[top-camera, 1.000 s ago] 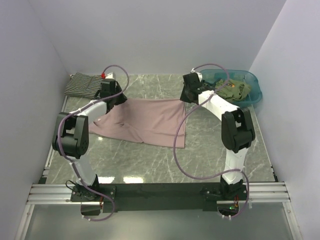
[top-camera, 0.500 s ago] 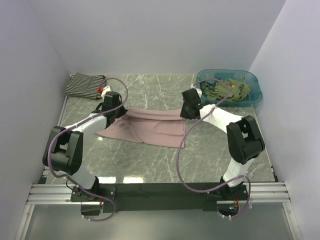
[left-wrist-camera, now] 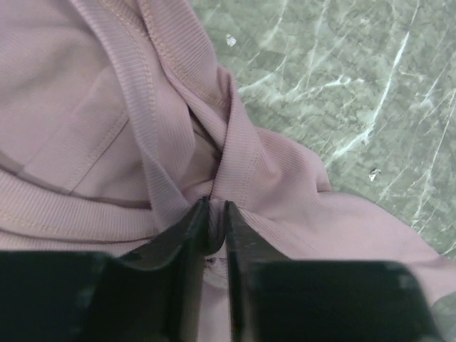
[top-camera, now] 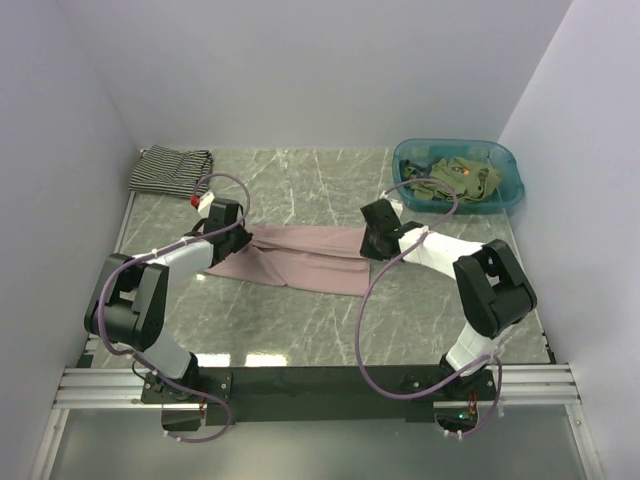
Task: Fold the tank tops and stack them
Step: Fold the tank top
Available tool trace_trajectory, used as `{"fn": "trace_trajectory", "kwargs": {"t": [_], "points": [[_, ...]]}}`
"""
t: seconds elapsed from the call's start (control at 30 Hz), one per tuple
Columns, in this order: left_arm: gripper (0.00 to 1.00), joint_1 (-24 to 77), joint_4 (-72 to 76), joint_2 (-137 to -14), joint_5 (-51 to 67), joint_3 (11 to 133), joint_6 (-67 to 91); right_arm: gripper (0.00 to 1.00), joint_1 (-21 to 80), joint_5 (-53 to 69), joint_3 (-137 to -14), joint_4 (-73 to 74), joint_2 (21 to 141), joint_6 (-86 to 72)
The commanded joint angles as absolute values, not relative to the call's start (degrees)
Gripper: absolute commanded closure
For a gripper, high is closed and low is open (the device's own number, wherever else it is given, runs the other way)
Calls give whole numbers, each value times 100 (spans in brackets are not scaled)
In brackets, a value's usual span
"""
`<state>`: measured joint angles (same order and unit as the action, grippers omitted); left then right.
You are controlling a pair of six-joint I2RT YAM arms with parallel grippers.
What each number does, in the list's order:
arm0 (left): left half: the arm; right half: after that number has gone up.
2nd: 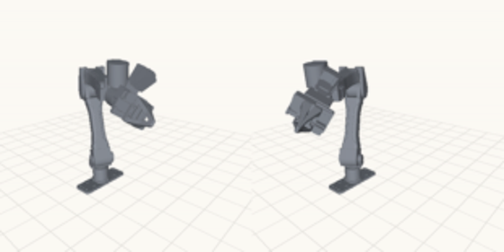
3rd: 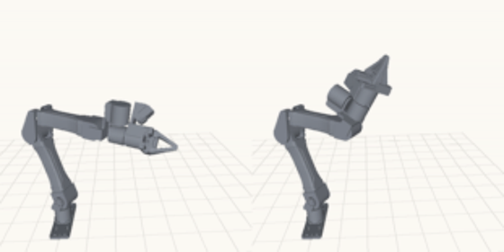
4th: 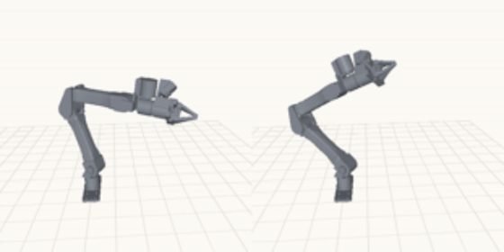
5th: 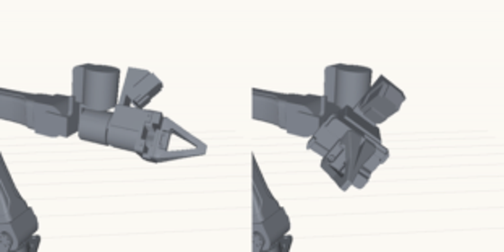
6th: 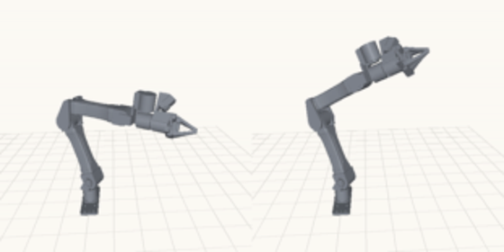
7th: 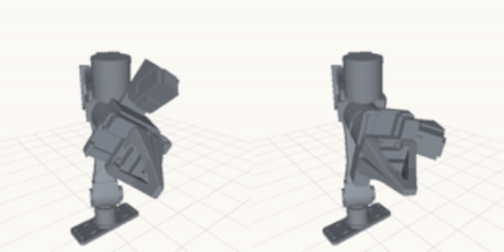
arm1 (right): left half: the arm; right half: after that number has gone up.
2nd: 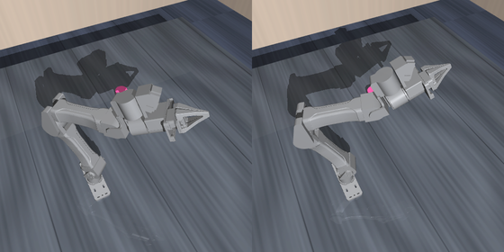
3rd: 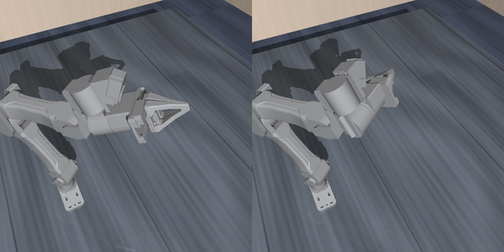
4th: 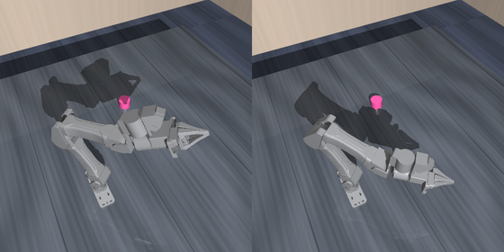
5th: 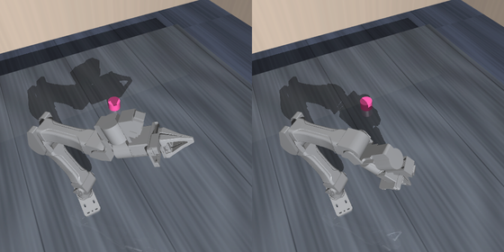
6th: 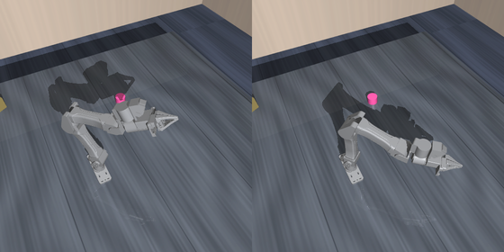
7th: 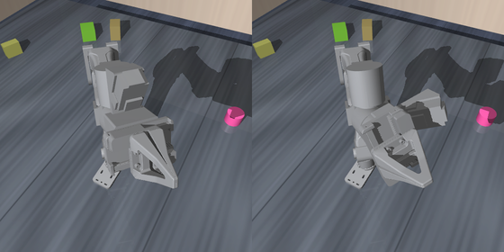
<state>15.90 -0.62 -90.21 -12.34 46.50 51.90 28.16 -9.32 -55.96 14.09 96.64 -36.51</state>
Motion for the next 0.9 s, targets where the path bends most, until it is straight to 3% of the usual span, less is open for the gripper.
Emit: {"fn": "trace_trajectory", "kwargs": {"t": [0.0,0.07,0.13,0.27,0.4,0.53,0.87], "points": [[75,1600,307,-9088,-1134,4658,5309,81,2856,-993,-5511,1116,9290,-3718],[65,1600,282,-9001,-1151,4676,5282,74,2856,-958,-5432,1081,9203,-3683],[62,1600,211,-8895,-1213,4720,5238,68,2865,-870,-5318,1037,9115,-3665],[57,1591,-245,-8501,-1485,4816,5326,66,2865,-949,-5247,1124,8869,-3683],[57,1477,-693,-8016,-2012,4746,5571,64,2865,-1081,-5212,1222,8570,-3674],[60,880,-520,-7840,-1487,4518,5704,64,2883,-949,-5440,1283,8657,-3621],[61,97,-97,-9306,-599,5589,5537,63,2804,-212,-6389,1248,10054,-3639]]}}
